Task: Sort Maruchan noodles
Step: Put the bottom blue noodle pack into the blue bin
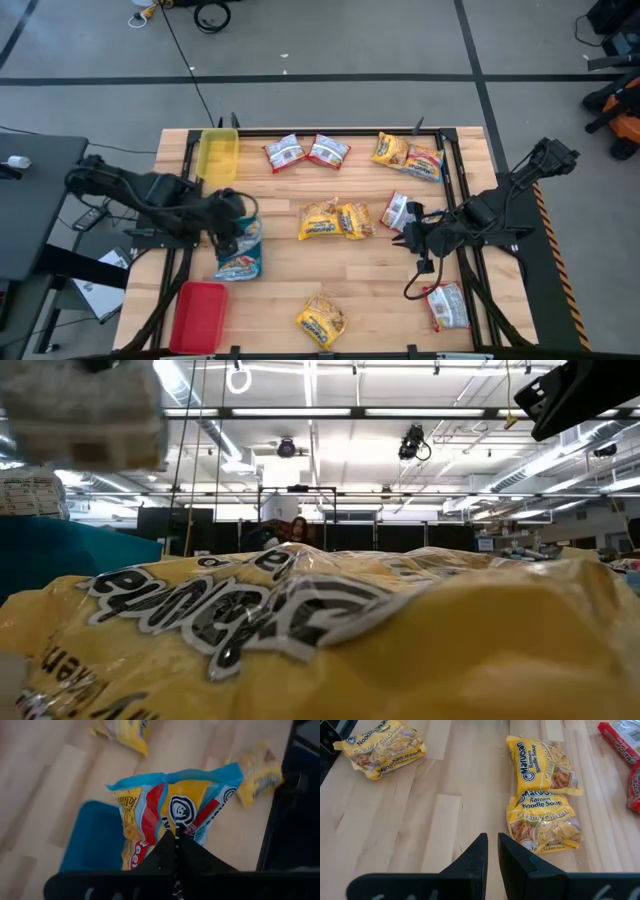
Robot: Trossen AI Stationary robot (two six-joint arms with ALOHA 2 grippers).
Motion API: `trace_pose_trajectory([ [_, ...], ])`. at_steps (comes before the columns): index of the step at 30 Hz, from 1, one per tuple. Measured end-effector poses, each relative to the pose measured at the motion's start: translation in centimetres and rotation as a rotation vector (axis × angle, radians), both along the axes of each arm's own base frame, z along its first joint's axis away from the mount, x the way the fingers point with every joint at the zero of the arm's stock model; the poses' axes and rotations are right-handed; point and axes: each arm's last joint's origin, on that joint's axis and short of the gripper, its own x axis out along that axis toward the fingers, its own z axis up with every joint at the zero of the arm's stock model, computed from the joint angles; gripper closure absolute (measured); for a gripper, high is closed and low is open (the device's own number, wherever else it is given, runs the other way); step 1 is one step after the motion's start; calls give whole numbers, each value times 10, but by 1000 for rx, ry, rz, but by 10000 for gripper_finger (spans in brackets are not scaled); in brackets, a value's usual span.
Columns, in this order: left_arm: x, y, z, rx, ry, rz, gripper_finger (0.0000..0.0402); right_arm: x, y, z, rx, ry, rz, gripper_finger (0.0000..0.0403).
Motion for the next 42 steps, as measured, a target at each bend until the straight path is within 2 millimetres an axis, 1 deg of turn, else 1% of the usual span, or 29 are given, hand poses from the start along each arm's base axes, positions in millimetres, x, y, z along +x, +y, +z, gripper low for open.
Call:
trace_pose_trajectory([
  [4, -25, 8, -37, -22, 30, -6, 392, 3, -3, 1, 7, -14, -22, 353],
  [6, -34, 10, -50, -45, 42, 8, 392, 6, -5, 2, 7, -30, -28, 353],
  [8, -38, 11, -61, -82, 29, -3, 392, 9, -6, 4, -6, -58, -15, 353],
  [12, -33, 8, -76, -89, -48, -99, 392, 18, -10, 11, -11, -142, -6, 353],
  [18, -25, 3, -93, -141, -112, -196, 392, 27, -11, 21, 92, -240, 9, 353],
  [21, -23, 3, -94, -177, -132, -222, 392, 28, -10, 23, 138, -255, 14, 353],
  [24, -21, 4, -92, -190, -161, -267, 392, 33, -6, 17, 133, -234, -2, 353],
  [26, -19, 5, -90, -196, -194, -295, 392, 41, -1, 7, 104, -202, -6, 353],
  [28, -18, 7, -90, -201, -197, -309, 392, 53, 7, -3, 98, -198, -3, 353],
  [32, -20, 13, -95, -199, -129, -316, 392, 76, 26, -21, 104, -198, 11, 353],
  [37, -24, 19, -104, -228, -4, -296, 392, 100, 52, -30, 137, -166, 12, 353],
  [42, -23, 22, -105, -297, 28, -274, 392, 116, 80, -37, 152, -152, 14, 353],
])
